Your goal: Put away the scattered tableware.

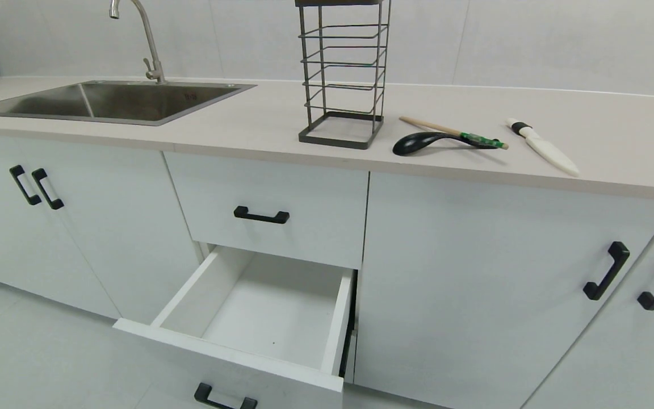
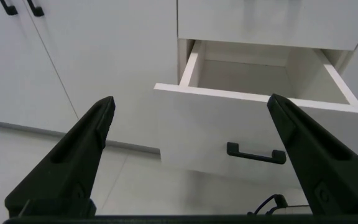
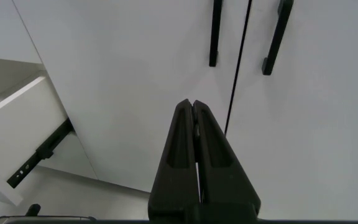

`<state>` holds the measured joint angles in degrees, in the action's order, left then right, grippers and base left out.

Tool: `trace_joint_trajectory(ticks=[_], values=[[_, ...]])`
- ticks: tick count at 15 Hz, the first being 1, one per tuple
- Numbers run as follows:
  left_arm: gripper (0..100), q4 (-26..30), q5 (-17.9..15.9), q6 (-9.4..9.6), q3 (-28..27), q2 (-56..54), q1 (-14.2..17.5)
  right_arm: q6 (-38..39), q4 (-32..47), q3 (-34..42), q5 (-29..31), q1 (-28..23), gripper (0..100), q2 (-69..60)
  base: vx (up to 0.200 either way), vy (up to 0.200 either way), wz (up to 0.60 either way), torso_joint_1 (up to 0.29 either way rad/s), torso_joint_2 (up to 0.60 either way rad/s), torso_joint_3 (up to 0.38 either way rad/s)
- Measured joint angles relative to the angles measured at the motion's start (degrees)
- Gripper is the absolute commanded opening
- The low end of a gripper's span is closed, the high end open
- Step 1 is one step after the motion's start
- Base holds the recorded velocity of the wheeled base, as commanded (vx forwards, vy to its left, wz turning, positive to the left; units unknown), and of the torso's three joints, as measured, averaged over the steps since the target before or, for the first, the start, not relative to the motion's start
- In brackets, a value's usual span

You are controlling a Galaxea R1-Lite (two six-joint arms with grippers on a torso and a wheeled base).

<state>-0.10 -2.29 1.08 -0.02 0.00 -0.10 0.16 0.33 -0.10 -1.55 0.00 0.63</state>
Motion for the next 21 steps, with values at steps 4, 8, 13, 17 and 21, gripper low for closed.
trace_joint_trajectory(ticks=[4, 8, 13, 17, 21], values=[[100, 0.0, 0.0, 0.04, 0.0, 0.0, 0.0, 0.1, 0.0, 0.0, 0.0, 0.0, 0, 0.0, 0.1, 0.0, 0.0, 0.001, 0.0, 0.001], [100, 0.0, 0.4, 0.04, 0.0, 0.0, 0.0, 0.0, 0.0, 0.0, 0.0, 0.0, 0, 0.0, 0.1, 0.1, 0.0, 0.0, 0.0, 0.001], [100, 0.0, 0.5, 0.04, 0.0, 0.0, 0.0, 0.0, 0.0, 0.0, 0.0, 0.0, 0, 0.0, 0.04, 0.0, 0.0, -0.001, 0.0, 0.0], [100, 0.0, 0.5, 0.06, 0.0, 0.0, 0.0, 0.0, 0.0, 0.0, 0.0, 0.0, 0, 0.0, 0.0, 0.0, 0.0, 0.0, 0.0, 0.0], [100, 0.1, 0.4, 0.06, 0.0, 0.0, 0.0, 0.0, 0.1, 0.0, 0.0, 0.0, 0, 0.0, 0.0, 0.0, 0.0, 0.118, -0.23, -0.221]])
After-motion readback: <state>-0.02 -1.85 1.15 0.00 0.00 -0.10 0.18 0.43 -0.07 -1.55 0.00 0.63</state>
